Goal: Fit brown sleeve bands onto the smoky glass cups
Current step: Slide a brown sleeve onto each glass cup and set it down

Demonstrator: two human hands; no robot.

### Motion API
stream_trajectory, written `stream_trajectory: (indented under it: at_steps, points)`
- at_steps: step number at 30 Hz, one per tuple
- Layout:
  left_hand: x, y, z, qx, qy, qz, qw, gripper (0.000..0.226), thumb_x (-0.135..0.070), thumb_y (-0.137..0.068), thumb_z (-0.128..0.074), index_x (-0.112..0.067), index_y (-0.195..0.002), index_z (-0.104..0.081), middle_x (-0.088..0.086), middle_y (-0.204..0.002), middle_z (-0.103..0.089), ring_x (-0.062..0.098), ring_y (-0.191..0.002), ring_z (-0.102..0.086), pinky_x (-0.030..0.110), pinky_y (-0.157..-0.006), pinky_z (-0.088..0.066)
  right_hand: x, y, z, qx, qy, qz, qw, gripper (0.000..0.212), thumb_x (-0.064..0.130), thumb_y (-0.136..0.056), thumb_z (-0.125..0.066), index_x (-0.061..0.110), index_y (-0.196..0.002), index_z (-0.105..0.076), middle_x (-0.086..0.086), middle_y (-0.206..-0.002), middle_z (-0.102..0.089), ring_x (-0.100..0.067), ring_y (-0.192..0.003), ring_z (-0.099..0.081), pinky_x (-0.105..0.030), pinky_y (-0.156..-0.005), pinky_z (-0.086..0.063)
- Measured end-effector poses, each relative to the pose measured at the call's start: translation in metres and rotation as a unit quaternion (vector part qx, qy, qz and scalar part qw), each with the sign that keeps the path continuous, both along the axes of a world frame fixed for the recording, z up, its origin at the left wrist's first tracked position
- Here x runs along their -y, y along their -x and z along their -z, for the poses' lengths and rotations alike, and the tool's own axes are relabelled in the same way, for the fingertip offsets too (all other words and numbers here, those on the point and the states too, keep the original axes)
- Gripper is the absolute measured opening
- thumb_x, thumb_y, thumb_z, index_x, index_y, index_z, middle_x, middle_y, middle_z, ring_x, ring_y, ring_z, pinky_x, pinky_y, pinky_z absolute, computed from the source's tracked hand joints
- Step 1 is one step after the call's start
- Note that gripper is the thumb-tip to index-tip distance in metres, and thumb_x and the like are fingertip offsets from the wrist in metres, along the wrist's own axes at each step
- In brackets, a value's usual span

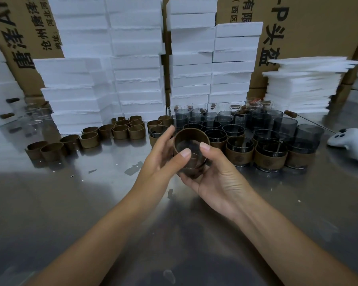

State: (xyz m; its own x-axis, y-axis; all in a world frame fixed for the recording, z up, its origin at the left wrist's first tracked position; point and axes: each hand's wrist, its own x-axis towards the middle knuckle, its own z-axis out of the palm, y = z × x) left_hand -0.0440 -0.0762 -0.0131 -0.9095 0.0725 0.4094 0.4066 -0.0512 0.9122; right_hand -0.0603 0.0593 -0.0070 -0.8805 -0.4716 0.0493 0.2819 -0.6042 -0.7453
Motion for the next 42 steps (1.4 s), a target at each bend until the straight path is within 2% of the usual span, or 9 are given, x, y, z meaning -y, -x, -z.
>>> stream_trajectory:
  at_steps: [2,6,10,15,21,27,30,33,42]
  points:
    - [0.0,0.0,0.001,0.045,-0.002,0.03,0.999,0.055,-0.035,-0.077,-0.064,-0.026,-0.13,-0.053,-0.005,-0.12,-0.066,0.011,-0.117,-0.059,0.035,-0.094,-0.048,0.0,0.0,0.0,-0.007,0.0,0.002,1.0,0.028,0.028,-0.065,-0.071,0.022,-0.092,-0.072,-0.004,-0.097,-0.071,-0.018,-0.093,-0.068,-0.028,-0.079,-0.057]
    - [0.001,-0.001,0.0,0.073,-0.027,0.069,0.995,0.051,-0.042,-0.069,-0.066,-0.026,-0.118,-0.061,-0.001,-0.114,-0.069,0.014,-0.11,-0.064,0.03,-0.075,-0.055,-0.001,0.0,0.001,-0.025,-0.004,-0.003,1.0,0.038,0.027,-0.06,-0.077,0.021,-0.097,-0.072,-0.005,-0.1,-0.071,-0.019,-0.099,-0.066,-0.029,-0.083,-0.056]
    - [0.003,0.003,0.002,0.057,-0.038,0.069,0.995,0.045,-0.038,-0.068,-0.065,-0.031,-0.113,-0.066,-0.001,-0.112,-0.07,0.014,-0.109,-0.064,0.027,-0.074,-0.055,0.0,0.0,0.0,-0.03,0.002,-0.007,1.0,0.037,0.022,-0.066,-0.071,0.018,-0.103,-0.069,-0.009,-0.105,-0.068,-0.021,-0.105,-0.062,-0.033,-0.089,-0.053]
    - [0.002,0.009,0.006,0.042,-0.032,0.046,0.998,0.039,-0.036,-0.069,-0.061,-0.039,-0.107,-0.068,-0.007,-0.106,-0.071,0.011,-0.106,-0.065,0.023,-0.074,-0.054,0.0,-0.001,-0.002,-0.035,0.013,-0.007,0.999,0.021,0.02,-0.069,-0.065,0.021,-0.085,-0.077,-0.01,-0.101,-0.068,-0.024,-0.106,-0.059,-0.035,-0.092,-0.051]
    - [0.0,0.008,0.007,0.044,-0.05,0.003,0.998,0.067,-0.041,-0.068,-0.062,-0.02,-0.131,-0.056,-0.002,-0.11,-0.071,0.014,-0.107,-0.066,0.025,-0.073,-0.055,0.001,0.002,0.002,-0.021,0.022,0.0,1.0,0.016,0.025,-0.069,-0.066,0.022,-0.078,-0.079,-0.008,-0.093,-0.073,-0.019,-0.093,-0.068,-0.03,-0.081,-0.058]
    - [-0.001,0.007,0.008,0.046,-0.052,-0.019,0.997,0.046,-0.032,-0.083,-0.054,-0.019,-0.127,-0.06,0.003,-0.107,-0.072,0.017,-0.103,-0.068,0.03,-0.073,-0.056,0.002,0.005,0.005,-0.001,0.017,0.024,1.0,0.015,0.026,-0.067,-0.068,0.02,-0.076,-0.079,-0.012,-0.089,-0.073,-0.022,-0.085,-0.072,-0.03,-0.069,-0.059]
    - [-0.001,0.007,0.009,0.042,-0.057,-0.028,0.997,0.042,-0.035,-0.082,-0.056,-0.021,-0.121,-0.065,0.003,-0.106,-0.073,0.016,-0.101,-0.068,0.029,-0.071,-0.055,0.002,0.004,0.005,-0.003,0.008,0.027,1.0,0.01,0.027,-0.069,-0.074,0.02,-0.074,-0.079,-0.013,-0.089,-0.073,-0.025,-0.085,-0.072,-0.031,-0.068,-0.059]
    - [-0.002,0.006,0.009,0.036,-0.063,-0.036,0.997,0.043,-0.042,-0.079,-0.058,-0.024,-0.117,-0.067,0.001,-0.106,-0.073,0.014,-0.1,-0.069,0.029,-0.07,-0.055,0.0,0.004,0.005,-0.011,0.01,0.027,1.0,0.015,0.028,-0.07,-0.067,0.019,-0.073,-0.079,-0.013,-0.088,-0.074,-0.024,-0.083,-0.073,-0.031,-0.067,-0.059]
    - [-0.002,0.007,0.01,0.033,-0.066,-0.043,0.996,0.036,-0.046,-0.079,-0.058,-0.029,-0.108,-0.071,0.001,-0.103,-0.073,0.016,-0.099,-0.069,0.03,-0.069,-0.056,0.0,0.003,0.003,-0.022,-0.014,0.04,0.999,0.02,0.035,-0.066,-0.064,0.022,-0.072,-0.079,-0.009,-0.086,-0.075,-0.021,-0.082,-0.073,-0.029,-0.064,-0.059]
